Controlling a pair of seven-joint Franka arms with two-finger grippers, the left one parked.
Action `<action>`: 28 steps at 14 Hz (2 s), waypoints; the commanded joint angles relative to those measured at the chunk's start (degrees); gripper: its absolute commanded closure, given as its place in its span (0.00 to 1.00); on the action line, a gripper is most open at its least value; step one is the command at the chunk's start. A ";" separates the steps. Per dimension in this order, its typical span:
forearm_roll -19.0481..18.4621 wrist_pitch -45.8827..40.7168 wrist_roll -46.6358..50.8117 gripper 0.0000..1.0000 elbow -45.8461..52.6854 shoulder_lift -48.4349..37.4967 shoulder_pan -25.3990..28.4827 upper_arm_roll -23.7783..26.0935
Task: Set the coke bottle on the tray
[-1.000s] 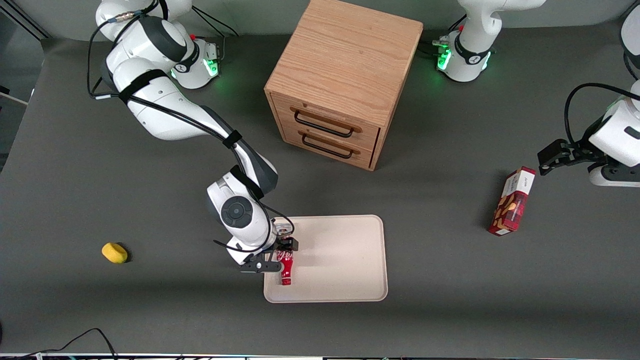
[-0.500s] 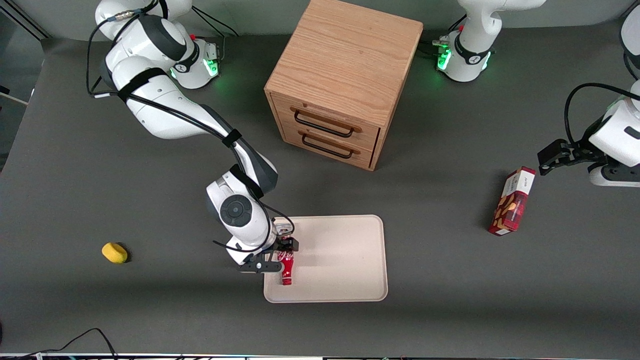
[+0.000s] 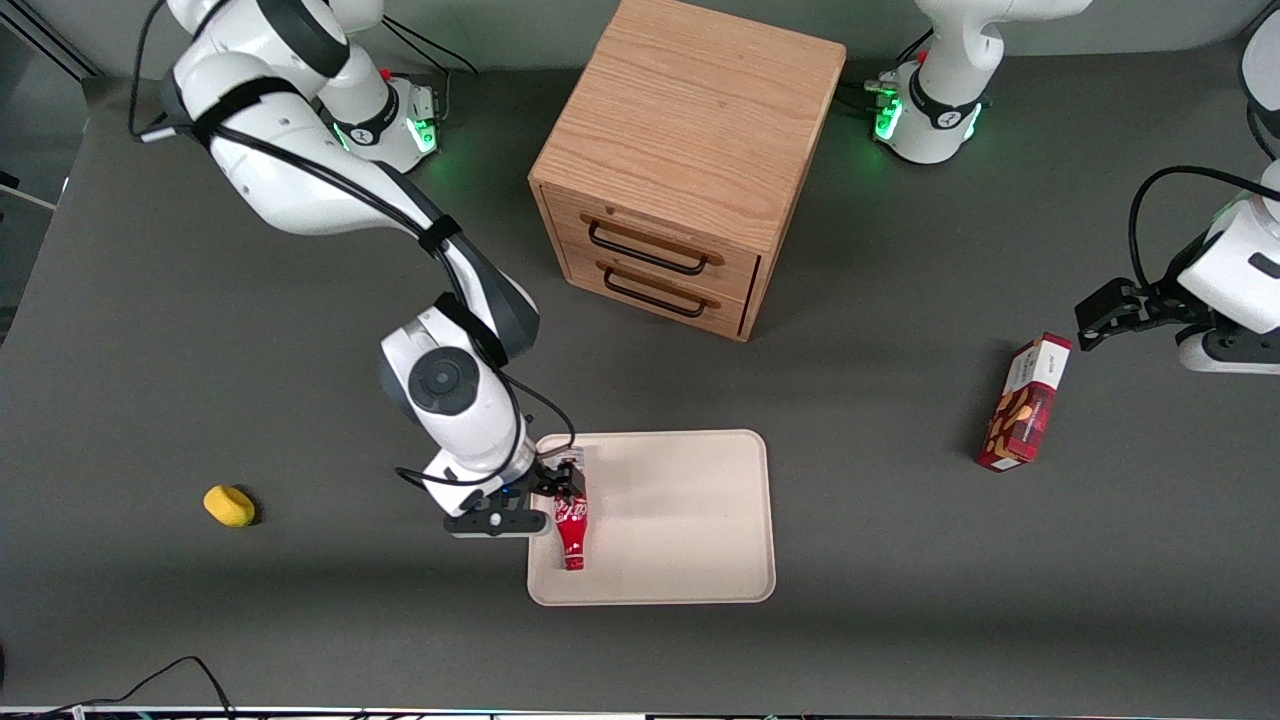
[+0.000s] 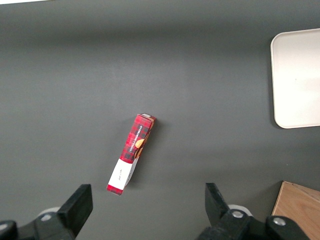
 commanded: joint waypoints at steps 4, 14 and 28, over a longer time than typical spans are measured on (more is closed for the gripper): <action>4.99 -3.51 -5.36 0.00 -22.41 -22.15 -6.73 -2.01; 22.06 -29.71 -36.83 0.00 -32.01 -56.44 -10.43 -21.69; 25.58 -36.05 -36.49 0.00 -31.49 -59.99 -11.13 -22.76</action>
